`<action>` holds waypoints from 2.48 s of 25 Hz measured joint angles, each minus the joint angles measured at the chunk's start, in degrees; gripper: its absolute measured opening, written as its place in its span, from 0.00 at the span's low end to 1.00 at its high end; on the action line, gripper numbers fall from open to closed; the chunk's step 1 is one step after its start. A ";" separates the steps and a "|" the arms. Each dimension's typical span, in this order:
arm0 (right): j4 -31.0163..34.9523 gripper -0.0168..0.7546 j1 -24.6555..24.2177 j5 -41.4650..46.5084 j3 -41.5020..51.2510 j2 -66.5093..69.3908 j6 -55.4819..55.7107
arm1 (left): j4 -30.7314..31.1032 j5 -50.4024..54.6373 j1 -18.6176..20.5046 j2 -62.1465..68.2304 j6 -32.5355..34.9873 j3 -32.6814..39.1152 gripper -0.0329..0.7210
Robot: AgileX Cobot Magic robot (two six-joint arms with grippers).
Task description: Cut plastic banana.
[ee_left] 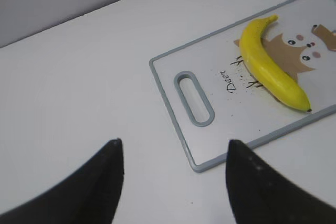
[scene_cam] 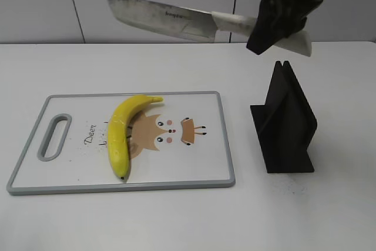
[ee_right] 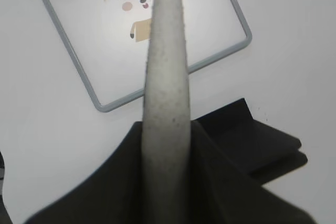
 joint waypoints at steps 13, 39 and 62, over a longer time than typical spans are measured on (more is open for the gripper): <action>1.01 0.26 6.33 -0.16 -3.33 8.84 -16.12 | -20.39 2.97 -0.38 31.71 47.24 -20.63 0.81; 1.85 0.26 8.97 -2.78 -10.47 15.34 -19.62 | -19.82 -4.05 -7.42 57.34 56.18 -25.46 0.33; 1.13 0.26 8.97 -3.07 -10.89 23.46 -14.99 | -18.00 -5.81 -8.50 65.54 57.96 -25.27 0.04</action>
